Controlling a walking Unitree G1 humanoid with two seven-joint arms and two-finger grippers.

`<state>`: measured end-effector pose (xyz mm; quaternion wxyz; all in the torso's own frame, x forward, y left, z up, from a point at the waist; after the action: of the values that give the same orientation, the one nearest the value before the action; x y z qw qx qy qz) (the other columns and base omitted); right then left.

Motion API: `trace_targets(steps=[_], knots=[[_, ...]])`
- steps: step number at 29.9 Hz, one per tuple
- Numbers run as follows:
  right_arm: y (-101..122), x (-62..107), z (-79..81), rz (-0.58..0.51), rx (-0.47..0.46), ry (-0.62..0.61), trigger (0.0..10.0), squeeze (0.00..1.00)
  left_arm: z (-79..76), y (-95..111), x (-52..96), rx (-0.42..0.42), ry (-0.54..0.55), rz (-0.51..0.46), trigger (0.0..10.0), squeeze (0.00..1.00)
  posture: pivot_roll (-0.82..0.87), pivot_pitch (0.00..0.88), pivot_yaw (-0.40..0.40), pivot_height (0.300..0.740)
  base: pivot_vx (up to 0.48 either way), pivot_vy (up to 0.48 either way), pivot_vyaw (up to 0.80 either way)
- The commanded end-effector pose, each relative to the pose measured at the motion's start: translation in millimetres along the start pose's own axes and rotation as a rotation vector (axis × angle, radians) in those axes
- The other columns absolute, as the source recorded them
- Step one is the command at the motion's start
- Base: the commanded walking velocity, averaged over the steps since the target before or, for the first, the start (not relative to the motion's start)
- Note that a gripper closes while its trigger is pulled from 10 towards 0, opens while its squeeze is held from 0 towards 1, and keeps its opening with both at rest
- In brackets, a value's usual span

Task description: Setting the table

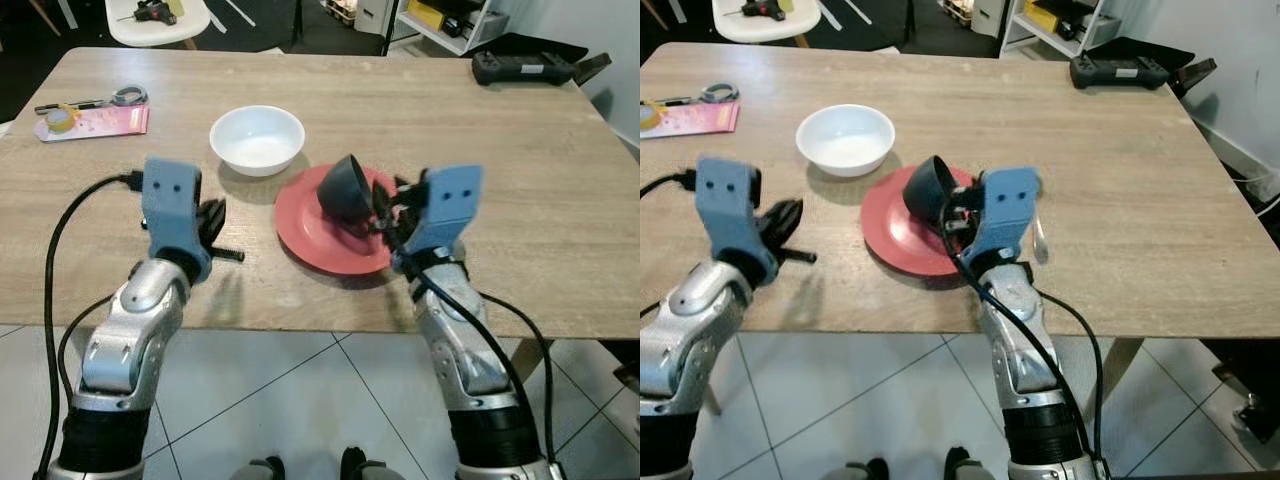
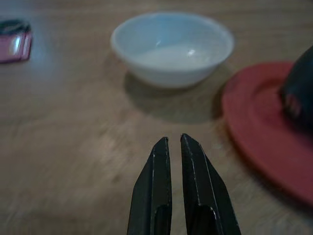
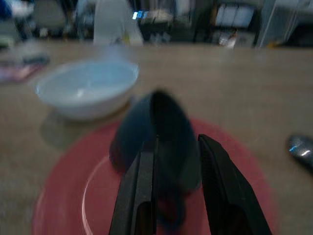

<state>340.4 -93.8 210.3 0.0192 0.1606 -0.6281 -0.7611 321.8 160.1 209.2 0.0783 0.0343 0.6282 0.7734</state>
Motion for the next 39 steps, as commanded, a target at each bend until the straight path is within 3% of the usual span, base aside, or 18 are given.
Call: trace_targets(steps=[1,8,9,19,24,26,32,33,38,39], knots=[[-14.0,-1.5,-0.1,0.068,-0.030,-0.011,10.0,0.00,-1.3,-2.7,7.5,-0.029,0.005,0.005,10.0,1.00,0.10,0.200,0.047,0.740,0.000,0.000,0.00],[-24.7,-4.6,-2.0,0.124,-0.056,-0.012,10.0,0.00,1.0,-6.2,17.9,-0.032,0.034,0.030,10.0,1.00,0.11,0.205,0.037,0.740,0.000,0.000,0.00],[-32.4,-4.6,-3.6,0.176,-0.104,-0.025,10.0,0.00,0.9,-5.4,19.8,-0.068,0.042,0.017,10.0,0.00,0.10,0.207,0.035,0.740,0.000,0.000,0.00],[-40.6,-4.6,-10.7,0.242,-0.246,-0.064,10.0,0.00,-5.9,-3.7,22.6,-0.092,0.032,0.005,10.0,0.00,0.10,0.206,0.032,0.740,0.000,0.000,0.00],[-48.9,-1.2,-11.9,0.300,-0.434,-0.057,10.0,0.00,-6.4,-2.9,22.6,-0.090,0.032,0.002,10.0,0.00,0.10,0.205,0.029,0.740,0.000,0.000,0.00],[-38.5,-0.5,-6.2,0.262,-0.490,0.009,10.0,0.00,-6.6,-2.7,21.8,-0.090,0.032,0.001,10.0,0.00,0.10,0.203,0.029,0.740,0.000,0.000,0.00],[-31.6,3.1,2.8,0.251,-0.448,0.095,10.0,0.00,-8.1,-1.8,20.5,-0.089,0.033,-0.003,10.0,0.00,0.10,0.203,0.029,0.740,0.000,0.000,0.00],[-32.9,3.7,5.8,0.256,-0.449,0.100,10.0,1.00,-9.2,-2.3,19.7,-0.089,0.031,-0.003,10.0,0.00,0.09,0.198,0.027,0.740,0.000,0.000,0.00],[-33.3,1.5,12.2,0.262,-0.445,0.104,10.0,1.00,-11.4,-1.3,17.5,-0.089,0.027,-0.007,10.0,0.00,0.09,0.195,0.027,0.740,0.000,0.000,0.00],[-33.8,1.0,13.6,0.267,-0.436,0.106,10.0,0.64,-11.4,-1.1,17.2,-0.089,0.027,-0.008,10.0,0.00,0.09,0.193,0.026,0.740,0.000,0.000,0.00]])
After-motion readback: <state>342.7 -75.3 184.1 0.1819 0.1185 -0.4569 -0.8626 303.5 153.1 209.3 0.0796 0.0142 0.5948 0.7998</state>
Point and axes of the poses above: a point about 5 cm out from each wrist's last joint towards the gripper, its own x axis pointing back from the gripper into the wrist, its own y axis along the axis of the wrist's last joint, z = x × y, the point moved 1 cm from there along -x, pointing out of the wrist towards the gripper, and after that the axes turned 10 degrees about -x, right-handed, at the moved point
